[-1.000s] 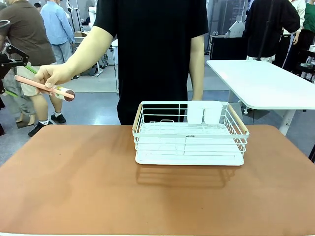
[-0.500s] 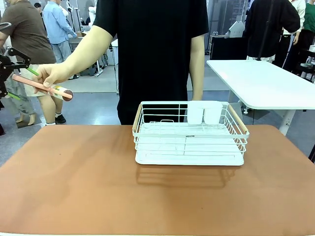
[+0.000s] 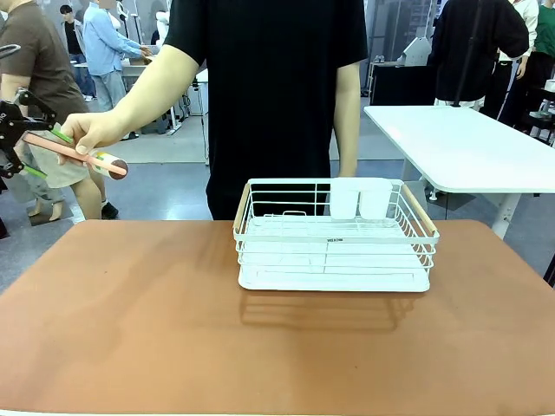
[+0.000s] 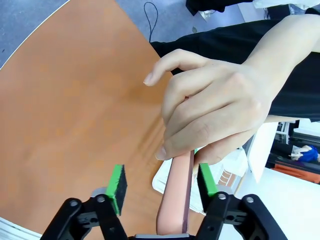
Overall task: Clean the table.
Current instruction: Pick up the Lint Roller when the human hands it over, then clean the table with the Lint Roller when the human lifts the Dish drying rack.
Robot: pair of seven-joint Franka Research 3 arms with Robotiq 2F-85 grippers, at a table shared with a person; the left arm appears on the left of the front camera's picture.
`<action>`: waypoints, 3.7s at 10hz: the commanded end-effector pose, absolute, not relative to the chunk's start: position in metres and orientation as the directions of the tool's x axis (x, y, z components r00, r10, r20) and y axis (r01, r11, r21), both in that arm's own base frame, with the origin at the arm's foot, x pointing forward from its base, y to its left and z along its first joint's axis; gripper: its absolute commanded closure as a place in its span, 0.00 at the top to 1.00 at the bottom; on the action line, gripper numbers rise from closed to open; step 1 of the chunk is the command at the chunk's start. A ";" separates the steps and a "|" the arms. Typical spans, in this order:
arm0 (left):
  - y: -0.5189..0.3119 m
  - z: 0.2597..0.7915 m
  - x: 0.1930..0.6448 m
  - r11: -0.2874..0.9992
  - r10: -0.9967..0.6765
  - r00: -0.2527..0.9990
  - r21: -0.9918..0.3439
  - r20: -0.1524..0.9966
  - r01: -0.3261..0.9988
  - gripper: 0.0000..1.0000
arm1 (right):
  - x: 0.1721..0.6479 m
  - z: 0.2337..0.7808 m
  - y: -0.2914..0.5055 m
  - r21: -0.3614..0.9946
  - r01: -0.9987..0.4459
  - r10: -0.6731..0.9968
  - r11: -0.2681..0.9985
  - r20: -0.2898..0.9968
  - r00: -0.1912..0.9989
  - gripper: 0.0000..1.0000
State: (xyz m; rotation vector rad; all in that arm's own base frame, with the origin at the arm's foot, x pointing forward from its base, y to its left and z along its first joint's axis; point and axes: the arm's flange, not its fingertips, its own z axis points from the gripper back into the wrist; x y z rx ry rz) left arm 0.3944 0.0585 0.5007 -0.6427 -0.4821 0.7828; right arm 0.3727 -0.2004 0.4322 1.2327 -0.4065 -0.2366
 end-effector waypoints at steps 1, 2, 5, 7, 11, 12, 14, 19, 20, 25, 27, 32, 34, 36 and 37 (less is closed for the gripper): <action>0.059 0.497 0.400 0.526 0.775 0.609 -0.709 0.172 -0.470 0.58 | 0.373 0.435 -0.200 0.948 -0.049 -0.390 0.313 0.175 0.904 1.00; 0.059 0.497 0.400 0.524 0.775 0.609 -0.711 0.170 -0.469 0.40 | 0.373 0.435 -0.200 0.948 -0.049 -0.390 0.313 0.175 0.904 1.00; 0.058 0.496 0.402 0.512 0.773 0.616 -0.725 0.154 -0.462 0.18 | 0.373 0.435 -0.200 0.948 -0.049 -0.390 0.313 0.175 0.904 1.00; 0.059 0.496 0.402 0.514 0.774 0.611 -0.727 0.164 -0.456 0.00 | 0.373 0.435 -0.200 0.948 -0.049 -0.390 0.313 0.175 0.904 1.00; 0.061 0.498 0.399 0.524 0.751 0.638 -0.742 0.171 -0.418 0.05 | 0.373 0.435 -0.200 0.948 -0.049 -0.390 0.313 0.175 0.904 1.00; 0.056 0.499 0.398 0.513 0.776 0.615 -0.708 0.140 -0.485 0.05 | 0.373 0.435 -0.200 0.948 -0.049 -0.390 0.313 0.175 0.904 1.00; 0.056 0.499 0.398 0.513 0.776 0.615 -0.708 0.140 -0.485 0.05 | 0.373 0.435 -0.200 0.948 -0.049 -0.390 0.313 0.175 0.904 1.00; 0.056 0.499 0.398 0.513 0.776 0.615 -0.708 0.140 -0.485 0.05 | 0.373 0.435 -0.200 0.948 -0.049 -0.390 0.313 0.175 0.904 1.00; 0.056 0.499 0.398 0.513 0.776 0.615 -0.708 0.140 -0.485 0.05 | 0.373 0.435 -0.200 0.948 -0.049 -0.390 0.313 0.175 0.904 1.00; 0.056 0.499 0.398 0.513 0.776 0.615 -0.708 0.140 -0.485 0.05 | 0.373 0.435 -0.200 0.948 -0.049 -0.390 0.313 0.175 0.904 1.00; 0.056 0.499 0.398 0.513 0.776 0.615 -0.708 0.140 -0.485 0.05 | 0.373 0.435 -0.200 0.948 -0.049 -0.390 0.313 0.175 0.904 1.00; 0.056 0.499 0.398 0.513 0.776 0.615 -0.708 0.140 -0.485 0.05 | 0.373 0.435 -0.200 0.948 -0.049 -0.390 0.313 0.175 0.904 1.00; 0.056 0.499 0.398 0.513 0.776 0.615 -0.708 0.140 -0.485 0.05 | 0.373 0.435 -0.200 0.948 -0.049 -0.390 0.313 0.175 0.904 1.00; 0.056 0.499 0.398 0.513 0.776 0.615 -0.708 0.140 -0.485 0.05 | 0.373 0.435 -0.200 0.948 -0.049 -0.390 0.313 0.175 0.904 1.00; 0.056 0.499 0.398 0.513 0.776 0.615 -0.708 0.140 -0.485 0.05 | 0.373 0.435 -0.200 0.948 -0.049 -0.390 0.313 0.175 0.904 1.00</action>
